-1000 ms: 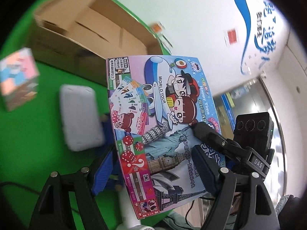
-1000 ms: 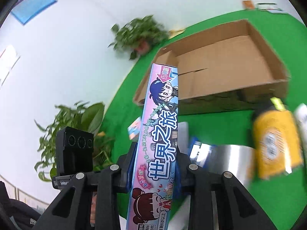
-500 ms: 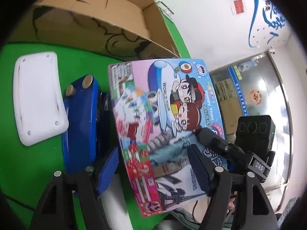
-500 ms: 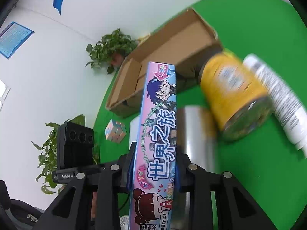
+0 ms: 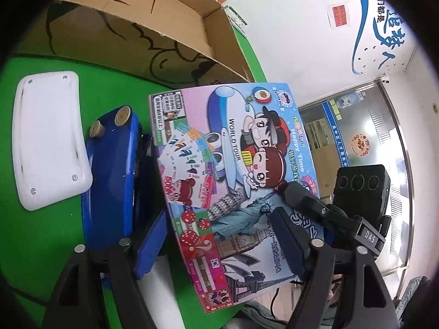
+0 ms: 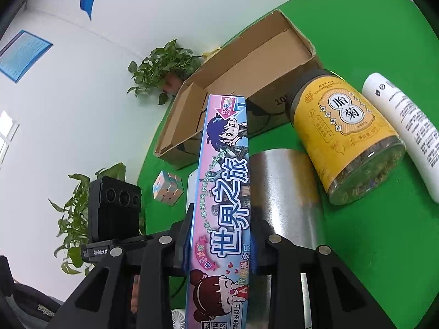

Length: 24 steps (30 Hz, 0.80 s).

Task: Organize rigid objects
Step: 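Lift the game box upright and carry it toward the cardboard box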

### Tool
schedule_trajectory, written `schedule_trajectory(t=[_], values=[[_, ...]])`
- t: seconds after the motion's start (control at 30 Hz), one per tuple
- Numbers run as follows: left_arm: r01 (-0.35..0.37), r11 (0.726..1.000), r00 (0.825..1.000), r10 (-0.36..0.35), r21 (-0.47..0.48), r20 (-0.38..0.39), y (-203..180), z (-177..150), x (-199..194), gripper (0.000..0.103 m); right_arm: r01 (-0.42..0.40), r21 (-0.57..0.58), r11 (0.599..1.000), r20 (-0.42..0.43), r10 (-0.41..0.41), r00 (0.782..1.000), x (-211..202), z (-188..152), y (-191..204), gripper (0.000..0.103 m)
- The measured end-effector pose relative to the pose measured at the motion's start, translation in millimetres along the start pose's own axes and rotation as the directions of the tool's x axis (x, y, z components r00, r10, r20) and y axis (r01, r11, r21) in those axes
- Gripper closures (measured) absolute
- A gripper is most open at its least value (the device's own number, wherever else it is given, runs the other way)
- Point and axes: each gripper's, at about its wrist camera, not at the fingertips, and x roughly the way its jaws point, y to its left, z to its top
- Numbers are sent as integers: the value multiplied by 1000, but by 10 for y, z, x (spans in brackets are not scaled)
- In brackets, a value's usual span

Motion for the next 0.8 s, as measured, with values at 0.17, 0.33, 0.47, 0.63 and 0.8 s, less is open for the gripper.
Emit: schedule_trajectory(t=[0.17, 0.33, 0.47, 0.63, 0.8], values=[[45, 998, 999, -44, -35, 30, -33, -59, 86, 21, -22, 22, 1000, -11, 23, 1000, 32, 141, -46, 74], [122, 991, 988, -116, -61, 101, 143, -110, 7, 21, -63, 13, 998, -32, 63, 997, 72, 386, -5, 75], [230, 968, 966, -214, -101, 145, 271, -119, -125, 21, -118, -5, 993, -54, 117, 992, 143, 578, 129, 75], [310, 944, 940, -287, -109, 186, 372, -137, -284, 33, -192, 9, 981, -83, 192, 978, 303, 692, 270, 75], [361, 924, 913, -321, -130, 252, 466, -92, -540, 52, -263, 63, 963, -82, 268, 960, 446, 815, 310, 75]])
